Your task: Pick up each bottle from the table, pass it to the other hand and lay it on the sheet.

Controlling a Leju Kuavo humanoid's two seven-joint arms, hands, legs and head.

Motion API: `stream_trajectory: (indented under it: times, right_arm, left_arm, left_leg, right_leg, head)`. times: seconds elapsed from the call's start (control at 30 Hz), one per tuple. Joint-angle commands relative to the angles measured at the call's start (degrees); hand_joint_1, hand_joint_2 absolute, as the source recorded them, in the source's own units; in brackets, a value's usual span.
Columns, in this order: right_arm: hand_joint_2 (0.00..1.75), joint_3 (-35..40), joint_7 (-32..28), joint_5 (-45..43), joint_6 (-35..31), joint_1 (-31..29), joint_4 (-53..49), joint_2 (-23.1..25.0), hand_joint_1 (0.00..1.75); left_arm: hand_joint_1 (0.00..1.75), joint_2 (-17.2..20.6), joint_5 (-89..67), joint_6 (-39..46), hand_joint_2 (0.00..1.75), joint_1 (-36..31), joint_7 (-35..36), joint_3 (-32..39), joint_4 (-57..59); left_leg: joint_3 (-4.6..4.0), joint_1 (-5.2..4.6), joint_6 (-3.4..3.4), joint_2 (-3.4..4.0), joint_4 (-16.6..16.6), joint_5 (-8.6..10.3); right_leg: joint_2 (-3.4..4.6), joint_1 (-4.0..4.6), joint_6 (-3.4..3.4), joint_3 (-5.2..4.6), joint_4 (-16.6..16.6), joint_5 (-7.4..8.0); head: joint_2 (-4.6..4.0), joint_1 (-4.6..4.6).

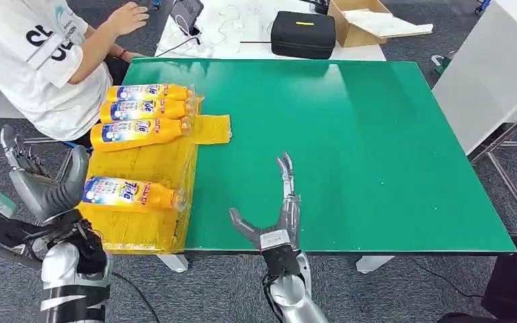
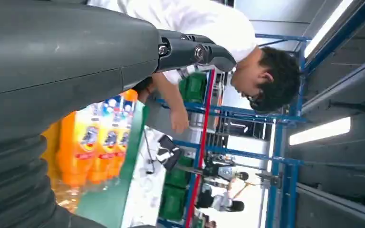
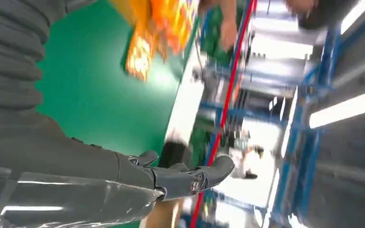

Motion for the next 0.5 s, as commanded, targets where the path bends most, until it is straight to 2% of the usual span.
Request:
stream_trajectory:
  times: [0.03, 0.13, 0.2, 0.23, 0.3, 0.47, 0.5]
  right_arm:
    - [1.75, -10.56, -0.15, 4.88, -4.61, 16.80, -18.59, -0.69, 0.00]
    - [1.75, -11.82, -0.15, 7.06, -4.61, 19.41, -21.36, 0.59, 0.00]
    - [1.75, -11.16, -0.15, 8.01, -4.61, 18.70, -21.53, 0.95, 0.00]
    - [1.75, -11.31, -0.15, 9.15, -4.61, 18.08, -21.08, 1.60, 0.00]
    - [1.75, -10.88, -0.15, 8.16, -4.61, 16.85, -20.10, 1.70, 0.00]
    - [1.75, -11.01, -0.15, 6.80, -4.61, 16.25, -18.80, 1.43, 0.00]
    - [1.75, -11.05, -0.15, 6.39, -4.61, 16.36, -18.74, 1.36, 0.00]
  left_arm:
    - [0.00, -1.05, -1.17, 8.31, 1.75, 21.48, 0.24, -15.05, -1.04]
    - [0.00, -0.60, 0.92, 8.18, 1.75, 22.84, 0.24, -16.20, 4.64]
    - [0.00, -0.75, 1.91, 7.18, 1.75, 21.93, 0.24, -16.17, 7.55]
    - [0.00, -0.86, 2.66, 6.36, 1.75, 21.37, 0.24, -16.38, 9.23]
    - [0.00, -0.93, 3.48, 5.17, 1.75, 20.17, 0.24, -16.69, 9.83]
    - [0.00, -0.67, 3.53, 4.64, 1.75, 18.65, 0.24, -18.15, 9.77]
    - [0.00, -0.60, 3.59, 4.54, 1.75, 18.52, 0.24, -18.33, 9.85]
  left_leg:
    - [0.37, -0.12, 0.09, -0.17, -0.16, -0.18]
    - [0.61, -0.19, 0.16, -0.12, -0.15, -0.53]
    - [0.27, -0.20, 0.20, -0.07, -0.09, -0.52]
    - [0.48, -0.20, 0.23, -0.10, -0.12, -0.60]
    - [0.20, -0.18, 0.15, -0.03, -0.07, -0.53]
    - [0.55, -0.12, 0.16, -0.05, -0.10, -0.57]
    - [0.27, -0.11, 0.13, -0.03, -0.07, -0.47]
  right_leg:
    - [-0.21, -0.11, 0.02, 0.42, -0.14, -0.25]
    - [-0.19, -0.14, -0.01, 0.66, -0.15, -0.49]
    - [-0.12, -0.15, 0.04, 0.27, -0.08, -0.40]
    - [-0.18, -0.13, -0.02, 0.50, -0.11, -0.50]
    - [-0.08, -0.13, 0.02, 0.19, -0.07, -0.41]
    - [-0.17, -0.06, -0.07, 0.53, -0.12, -0.47]
    - [-0.10, -0.08, -0.04, 0.24, -0.08, -0.35]
  head:
    - [-0.02, 0.00]
    - [-0.02, 0.00]
    - [-0.02, -0.02]
    - [-0.02, 0.00]
    - [-0.02, -0.02]
    - [-0.02, -0.02]
    - [-0.02, 0.00]
